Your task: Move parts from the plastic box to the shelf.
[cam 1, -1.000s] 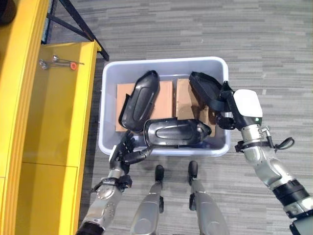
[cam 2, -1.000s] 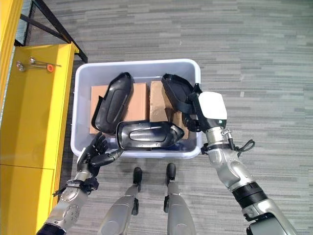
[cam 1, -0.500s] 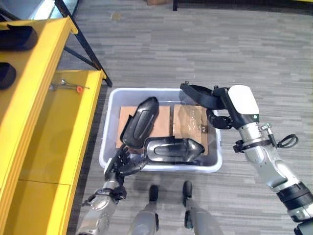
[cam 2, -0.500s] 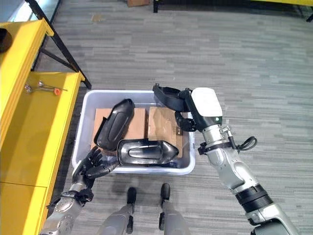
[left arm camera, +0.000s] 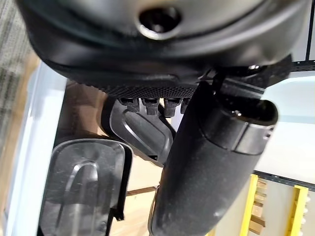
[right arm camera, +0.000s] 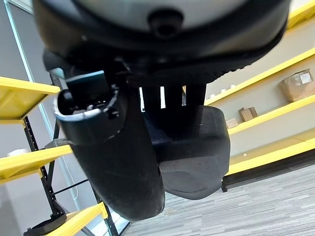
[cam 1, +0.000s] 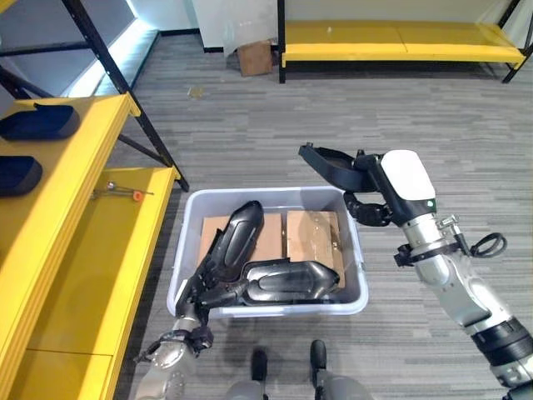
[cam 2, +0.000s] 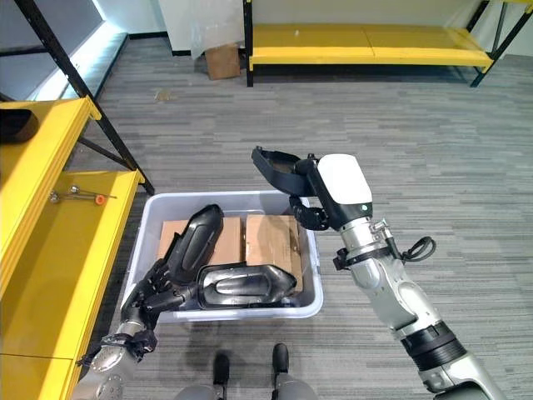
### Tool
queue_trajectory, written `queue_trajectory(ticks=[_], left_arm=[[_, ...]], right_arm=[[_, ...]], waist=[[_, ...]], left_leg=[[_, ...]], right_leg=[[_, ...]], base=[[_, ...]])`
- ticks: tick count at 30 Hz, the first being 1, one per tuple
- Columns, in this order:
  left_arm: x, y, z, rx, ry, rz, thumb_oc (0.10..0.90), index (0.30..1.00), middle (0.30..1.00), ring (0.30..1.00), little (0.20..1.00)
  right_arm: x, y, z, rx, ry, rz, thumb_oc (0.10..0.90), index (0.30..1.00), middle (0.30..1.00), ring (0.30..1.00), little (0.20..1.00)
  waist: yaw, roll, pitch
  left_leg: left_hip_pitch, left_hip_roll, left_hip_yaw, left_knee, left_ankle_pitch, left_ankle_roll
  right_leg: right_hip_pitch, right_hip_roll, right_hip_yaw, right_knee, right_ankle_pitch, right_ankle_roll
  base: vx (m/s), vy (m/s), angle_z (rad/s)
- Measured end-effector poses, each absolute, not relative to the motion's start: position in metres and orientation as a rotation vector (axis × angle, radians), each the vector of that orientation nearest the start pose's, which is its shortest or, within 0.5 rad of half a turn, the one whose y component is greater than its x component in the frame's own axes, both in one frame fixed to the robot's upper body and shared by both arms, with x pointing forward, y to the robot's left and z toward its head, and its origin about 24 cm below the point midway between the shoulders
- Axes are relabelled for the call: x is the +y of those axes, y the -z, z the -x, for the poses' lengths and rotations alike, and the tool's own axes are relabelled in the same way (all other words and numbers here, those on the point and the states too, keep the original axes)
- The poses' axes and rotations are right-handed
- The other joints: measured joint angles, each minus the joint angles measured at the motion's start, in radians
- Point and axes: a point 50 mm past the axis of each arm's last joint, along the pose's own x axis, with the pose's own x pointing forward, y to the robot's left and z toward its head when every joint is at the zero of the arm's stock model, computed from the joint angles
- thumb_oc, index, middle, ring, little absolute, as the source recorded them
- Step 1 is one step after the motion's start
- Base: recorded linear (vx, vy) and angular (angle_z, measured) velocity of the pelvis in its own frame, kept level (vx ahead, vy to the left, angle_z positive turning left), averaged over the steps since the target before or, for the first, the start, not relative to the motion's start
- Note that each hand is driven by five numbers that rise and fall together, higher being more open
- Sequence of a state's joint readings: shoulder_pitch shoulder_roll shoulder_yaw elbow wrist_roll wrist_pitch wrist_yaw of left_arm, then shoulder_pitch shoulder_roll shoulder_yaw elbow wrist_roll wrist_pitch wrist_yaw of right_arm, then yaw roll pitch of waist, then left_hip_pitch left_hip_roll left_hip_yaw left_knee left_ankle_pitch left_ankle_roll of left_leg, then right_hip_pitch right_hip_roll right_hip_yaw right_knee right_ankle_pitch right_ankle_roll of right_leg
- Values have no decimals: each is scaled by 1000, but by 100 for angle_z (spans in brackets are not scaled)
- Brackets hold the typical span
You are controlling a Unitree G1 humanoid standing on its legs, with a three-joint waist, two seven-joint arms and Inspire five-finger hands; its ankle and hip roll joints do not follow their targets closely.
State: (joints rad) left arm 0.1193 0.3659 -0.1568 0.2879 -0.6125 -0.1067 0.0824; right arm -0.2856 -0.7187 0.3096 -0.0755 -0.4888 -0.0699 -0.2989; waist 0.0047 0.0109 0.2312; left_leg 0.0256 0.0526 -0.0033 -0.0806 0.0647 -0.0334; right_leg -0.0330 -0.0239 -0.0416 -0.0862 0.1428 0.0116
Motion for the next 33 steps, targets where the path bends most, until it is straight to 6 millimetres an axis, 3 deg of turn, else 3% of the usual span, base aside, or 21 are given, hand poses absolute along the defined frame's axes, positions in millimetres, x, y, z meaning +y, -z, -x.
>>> queue_trajectory(ticks=[6,11,13,23,26,27,28,29,30,31,32,33], left_arm=[[214,44,-196,378,-154,244,900,1000,1000,1000,1000],[213,51,-187,421,-159,245,900,1000,1000,1000,1000],[215,55,-184,443,-183,240,900,1000,1000,1000,1000],[217,61,-176,473,-214,239,900,1000,1000,1000,1000],[209,65,-176,485,-211,268,900,1000,1000,1000,1000],[207,69,-175,502,-204,264,900,1000,1000,1000,1000],[204,70,-179,508,-196,261,900,1000,1000,1000,1000],[203,72,-184,516,-203,262,900,1000,1000,1000,1000],[202,73,-183,523,-208,259,900,1000,1000,1000,1000],[202,77,-183,539,-211,255,900,1000,1000,1000,1000],[198,82,-183,567,-212,260,900,1000,1000,1000,1000],[194,84,-183,575,-207,265,900,1000,1000,1000,1000]], right_arm=[[-179,-129,-269,-529,-92,1110,400,300,300,300,300],[-176,-130,-266,-540,-111,1104,400,300,300,300,300],[-176,-130,-266,-544,-113,1104,400,300,300,300,300],[-167,-130,-267,-570,-153,1102,400,300,300,300,300],[-166,-132,-267,-580,-158,1112,400,300,300,300,300],[-168,-132,-267,-580,-154,1118,400,300,300,300,300],[-169,-132,-267,-582,-150,1126,400,300,300,300,300],[-170,-133,-267,-587,-143,1130,400,300,300,300,300],[-170,-135,-268,-594,-143,1138,400,300,300,300,300],[-171,-134,-268,-588,-135,1141,400,300,300,300,300],[-175,-130,-266,-563,-122,1147,400,300,300,300,300],[-178,-127,-265,-545,-120,1160,400,300,300,300,300]], waist=[[-1,2,-20],[6,2,-45],[10,4,-57],[43,3,-62],[64,8,-64],[63,14,-62],[50,13,-62],[31,-5,-61],[30,-5,-62],[32,-3,-62],[-1,-4,-61],[-13,-6,-61]], left_leg=[[1,4,-9,-4,-10,1],[-9,15,-36,-1,-9,-4],[-13,20,-56,0,3,-22],[-25,50,-98,0,-1,-45],[-79,71,-144,-1,18,-64],[-105,83,-125,3,22,-57],[-128,110,-13,2,-15,-47],[-154,147,159,21,-17,-54],[-161,184,210,26,0,-57],[-155,235,360,42,-4,-72],[-147,261,506,70,9,-94],[-140,268,555,103,18,-105]], right_leg=[[12,2,-10,0,-10,-1],[9,11,-43,0,-21,-6],[15,16,-61,0,-22,-12],[30,46,-102,-1,-36,-23],[17,59,-189,0,-38,-56],[14,60,-224,1,-40,-62],[6,47,-279,0,-40,-73],[-11,14,-326,-1,-53,-80],[-22,4,-344,0,-56,-84],[-17,-15,-404,-1,-44,-85],[4,-46,-476,0,-49,-80],[19,-73,-514,0,-54,-71]], base=[[-41,-70,5],[-26,-64,19],[-41,-121,25],[-36,-110,13],[-205,-33,73],[-126,13,111],[-84,-35,145],[-10,-70,140],[-61,-98,120],[-51,-71,134],[-84,-22,154],[-15,44,160]])
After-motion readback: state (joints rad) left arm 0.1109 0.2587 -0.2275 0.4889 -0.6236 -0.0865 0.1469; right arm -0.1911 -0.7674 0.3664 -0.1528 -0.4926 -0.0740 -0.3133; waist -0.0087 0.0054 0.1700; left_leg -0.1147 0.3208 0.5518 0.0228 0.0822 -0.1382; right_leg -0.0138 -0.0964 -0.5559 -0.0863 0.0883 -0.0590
